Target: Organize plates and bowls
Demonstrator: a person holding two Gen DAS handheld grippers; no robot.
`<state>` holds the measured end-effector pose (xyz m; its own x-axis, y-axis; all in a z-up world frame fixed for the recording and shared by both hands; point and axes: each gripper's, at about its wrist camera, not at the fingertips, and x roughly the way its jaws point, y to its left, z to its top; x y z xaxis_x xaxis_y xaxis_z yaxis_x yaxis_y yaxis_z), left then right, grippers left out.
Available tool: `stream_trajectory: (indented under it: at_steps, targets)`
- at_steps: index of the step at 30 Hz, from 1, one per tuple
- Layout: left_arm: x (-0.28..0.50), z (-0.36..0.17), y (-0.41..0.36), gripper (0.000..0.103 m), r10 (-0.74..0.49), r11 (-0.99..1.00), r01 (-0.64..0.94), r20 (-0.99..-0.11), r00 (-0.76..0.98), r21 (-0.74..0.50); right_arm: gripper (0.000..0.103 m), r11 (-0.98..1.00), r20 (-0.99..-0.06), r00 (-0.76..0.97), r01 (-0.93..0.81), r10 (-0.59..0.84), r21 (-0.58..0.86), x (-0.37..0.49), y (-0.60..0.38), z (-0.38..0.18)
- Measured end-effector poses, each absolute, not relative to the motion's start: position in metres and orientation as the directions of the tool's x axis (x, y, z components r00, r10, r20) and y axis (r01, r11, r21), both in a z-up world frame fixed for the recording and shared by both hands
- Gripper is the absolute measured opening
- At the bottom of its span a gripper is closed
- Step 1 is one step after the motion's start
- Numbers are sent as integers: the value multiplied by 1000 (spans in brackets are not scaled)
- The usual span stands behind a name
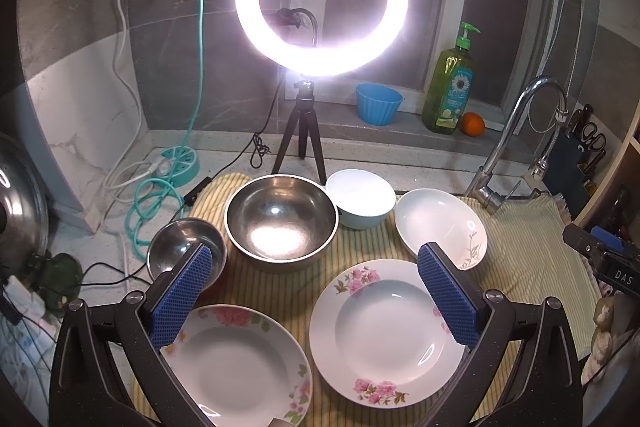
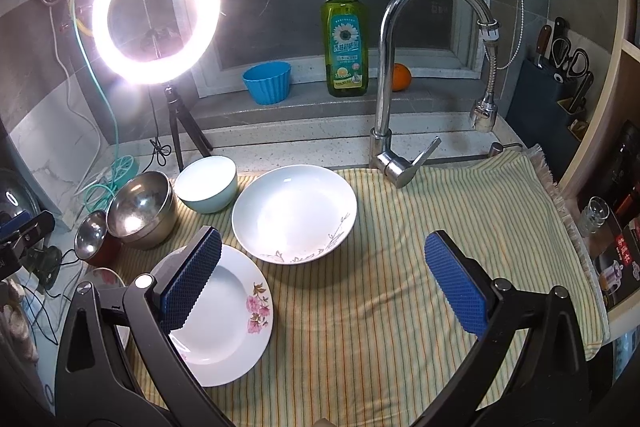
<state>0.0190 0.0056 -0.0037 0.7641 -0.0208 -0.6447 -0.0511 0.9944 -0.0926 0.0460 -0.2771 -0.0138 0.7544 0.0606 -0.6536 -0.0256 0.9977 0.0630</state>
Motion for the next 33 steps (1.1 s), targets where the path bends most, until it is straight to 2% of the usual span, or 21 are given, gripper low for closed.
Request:
stream_trajectory:
  at_steps: [23, 33]
  targets:
    - [28, -12, 5, 102, -33, 995, -38, -663, 747, -91, 103, 996, -680, 729, -16, 73, 89, 56, -280, -27]
    - [37, -30, 16, 94, -48, 991, -52, -705, 707, -119, 103, 991, -699, 707, -18, 106, 132, 63, -286, -39]
